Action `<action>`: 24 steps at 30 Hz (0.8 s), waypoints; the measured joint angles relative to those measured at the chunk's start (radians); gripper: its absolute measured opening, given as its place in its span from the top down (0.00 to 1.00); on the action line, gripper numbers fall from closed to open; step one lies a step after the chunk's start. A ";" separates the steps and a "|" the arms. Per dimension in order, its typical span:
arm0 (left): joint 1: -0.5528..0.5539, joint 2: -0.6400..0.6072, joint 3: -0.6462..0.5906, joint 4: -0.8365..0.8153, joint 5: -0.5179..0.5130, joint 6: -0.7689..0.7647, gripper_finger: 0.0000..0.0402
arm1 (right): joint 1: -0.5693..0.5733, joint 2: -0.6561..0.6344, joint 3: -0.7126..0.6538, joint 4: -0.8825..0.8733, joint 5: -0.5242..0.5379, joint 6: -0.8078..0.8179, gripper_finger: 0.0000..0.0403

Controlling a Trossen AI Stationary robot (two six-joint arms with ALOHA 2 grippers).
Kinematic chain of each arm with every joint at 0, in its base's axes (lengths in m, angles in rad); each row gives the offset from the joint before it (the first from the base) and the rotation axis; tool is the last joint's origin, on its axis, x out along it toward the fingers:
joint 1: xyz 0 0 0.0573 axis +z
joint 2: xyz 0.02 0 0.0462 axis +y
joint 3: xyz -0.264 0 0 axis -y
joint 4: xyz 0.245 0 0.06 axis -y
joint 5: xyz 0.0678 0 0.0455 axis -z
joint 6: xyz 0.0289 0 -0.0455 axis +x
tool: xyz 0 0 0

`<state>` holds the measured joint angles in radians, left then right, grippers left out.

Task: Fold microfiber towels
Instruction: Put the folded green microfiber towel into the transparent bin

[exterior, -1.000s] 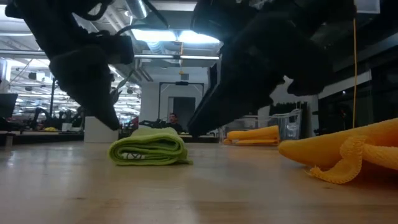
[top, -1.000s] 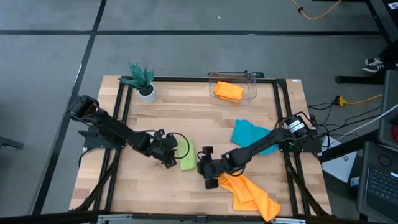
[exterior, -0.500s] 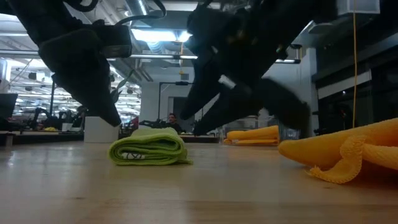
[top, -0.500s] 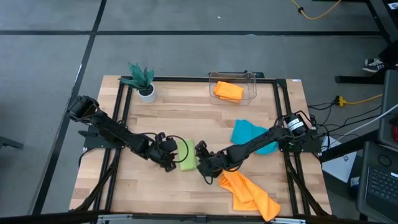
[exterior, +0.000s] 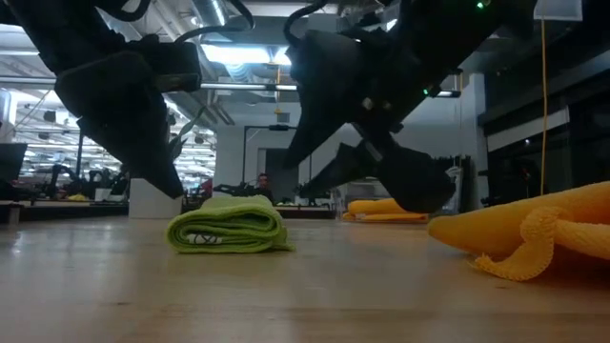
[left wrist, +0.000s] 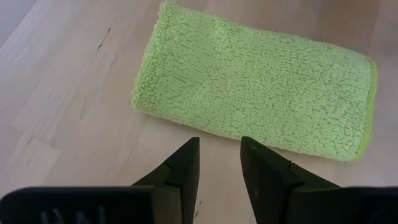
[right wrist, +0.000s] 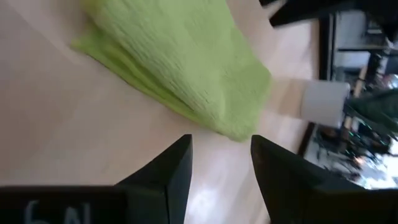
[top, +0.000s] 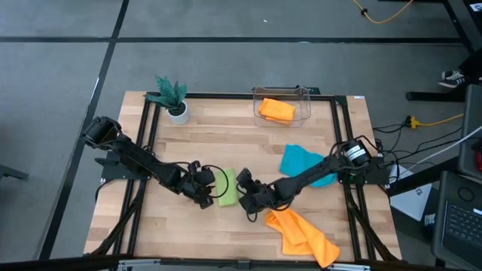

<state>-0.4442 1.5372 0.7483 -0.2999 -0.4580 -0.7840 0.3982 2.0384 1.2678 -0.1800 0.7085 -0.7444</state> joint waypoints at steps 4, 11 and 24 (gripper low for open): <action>0.000 0.000 0.000 -0.001 0.004 0.000 0.73 | 0.003 0.000 0.000 0.035 -0.060 0.007 0.58; 0.000 0.000 0.000 -0.002 0.010 0.001 0.73 | -0.014 0.000 0.000 0.050 -0.028 0.007 0.46; 0.015 0.020 0.000 -0.005 0.088 0.001 0.73 | -0.080 0.003 0.000 0.051 -0.404 -0.301 0.27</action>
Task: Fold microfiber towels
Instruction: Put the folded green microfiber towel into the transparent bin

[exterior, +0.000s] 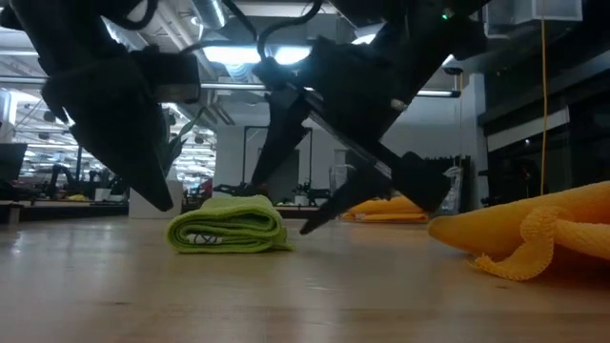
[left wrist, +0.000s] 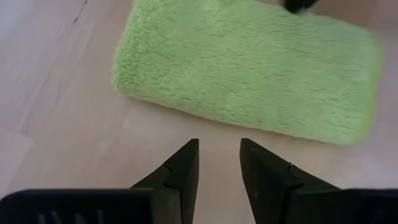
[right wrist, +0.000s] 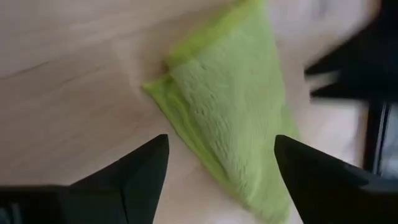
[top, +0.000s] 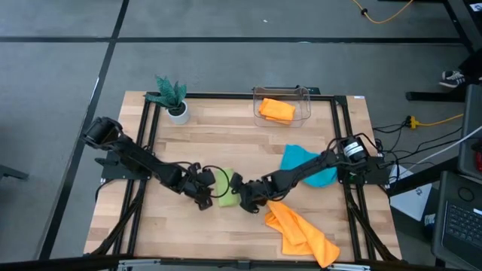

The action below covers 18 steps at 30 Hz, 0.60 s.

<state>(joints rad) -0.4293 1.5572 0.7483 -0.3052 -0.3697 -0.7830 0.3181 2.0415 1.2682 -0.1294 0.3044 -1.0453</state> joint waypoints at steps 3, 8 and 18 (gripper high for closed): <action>0.013 0.031 0.000 0.004 -0.002 0.000 0.73 | -0.016 0.013 0.001 0.013 -0.037 -0.114 0.29; 0.033 0.078 -0.001 0.007 -0.002 0.000 0.73 | -0.034 0.053 0.004 0.047 -0.042 -0.191 0.31; 0.056 0.086 0.001 0.019 0.023 0.008 0.73 | -0.085 0.091 0.003 0.166 -0.129 -0.262 0.31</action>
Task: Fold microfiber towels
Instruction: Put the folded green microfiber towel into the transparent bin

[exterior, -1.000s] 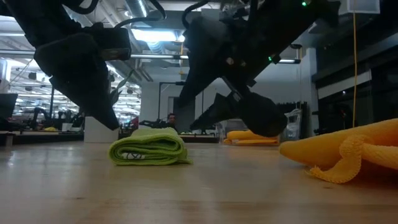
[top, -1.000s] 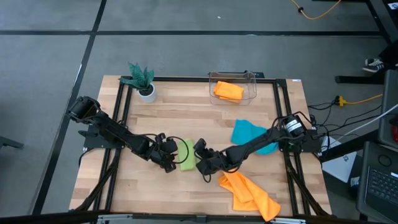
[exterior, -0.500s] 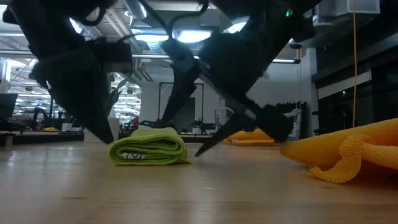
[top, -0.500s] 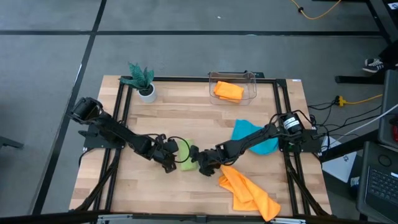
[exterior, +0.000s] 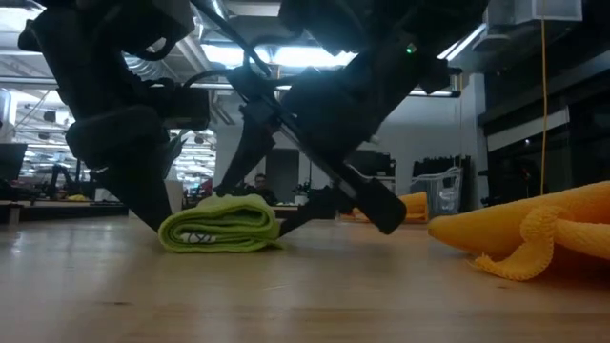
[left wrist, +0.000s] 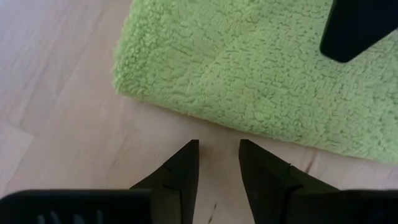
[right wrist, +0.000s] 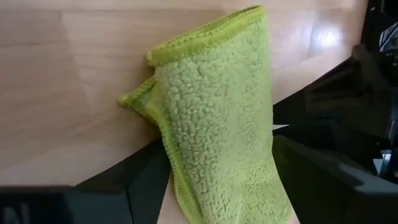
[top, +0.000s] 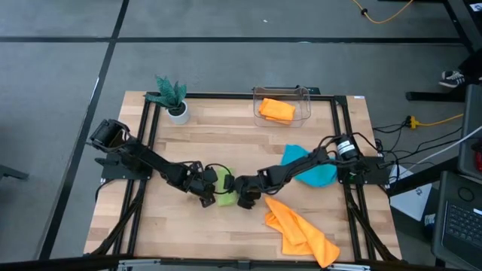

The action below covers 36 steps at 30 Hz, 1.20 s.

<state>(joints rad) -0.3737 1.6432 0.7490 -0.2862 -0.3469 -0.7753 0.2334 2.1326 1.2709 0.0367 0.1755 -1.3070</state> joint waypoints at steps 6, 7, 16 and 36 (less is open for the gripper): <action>0.000 0.000 -0.001 0.007 -0.002 0.000 0.73 | -0.019 0.015 -0.002 0.058 -0.052 -0.015 0.31; 0.001 0.000 -0.002 0.012 -0.002 0.000 0.73 | -0.020 0.019 -0.002 0.067 -0.053 -0.016 0.31; 0.025 0.004 -0.002 0.078 0.024 0.005 0.73 | -0.023 0.038 -0.001 0.095 -0.064 -0.004 0.31; 0.026 0.003 -0.002 0.063 0.035 0.026 0.73 | -0.023 0.042 -0.002 0.080 -0.084 0.238 0.77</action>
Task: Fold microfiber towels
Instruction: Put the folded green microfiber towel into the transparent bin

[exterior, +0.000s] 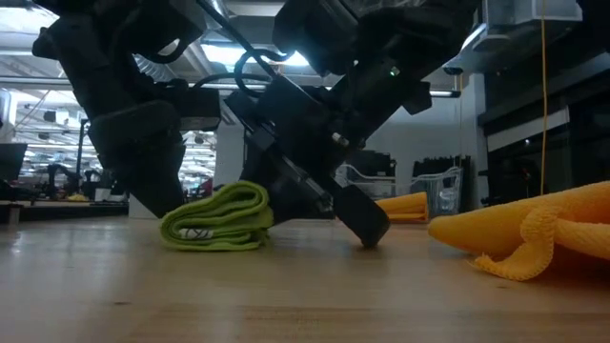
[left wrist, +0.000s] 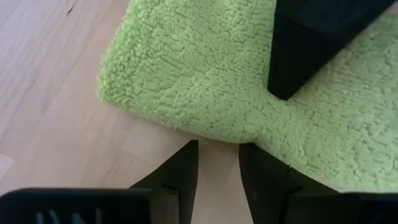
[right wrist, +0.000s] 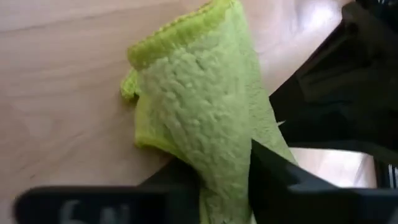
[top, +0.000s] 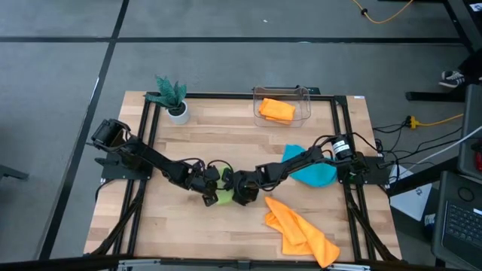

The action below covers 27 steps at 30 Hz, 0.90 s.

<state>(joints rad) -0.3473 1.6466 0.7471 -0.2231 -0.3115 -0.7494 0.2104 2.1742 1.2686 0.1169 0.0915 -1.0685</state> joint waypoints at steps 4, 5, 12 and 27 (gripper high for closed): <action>0.000 0.000 0.000 0.001 0.001 0.000 0.73 | 0.000 0.000 -0.001 0.003 0.012 0.109 0.95; 0.000 0.000 0.000 0.001 0.000 0.000 0.73 | 0.001 0.000 -0.001 0.007 0.024 0.149 0.96; -0.013 -0.020 0.000 -0.016 0.052 -0.001 0.73 | 0.041 -0.037 -0.006 -0.052 0.284 0.405 0.96; -0.069 -0.200 0.001 -0.121 0.030 -0.106 0.73 | 0.053 -0.450 -0.003 -0.679 0.656 0.863 0.96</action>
<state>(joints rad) -0.4162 1.4465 0.7479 -0.3439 -0.2814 -0.8550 0.2631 1.7241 1.2652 -0.5625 0.7473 -0.2056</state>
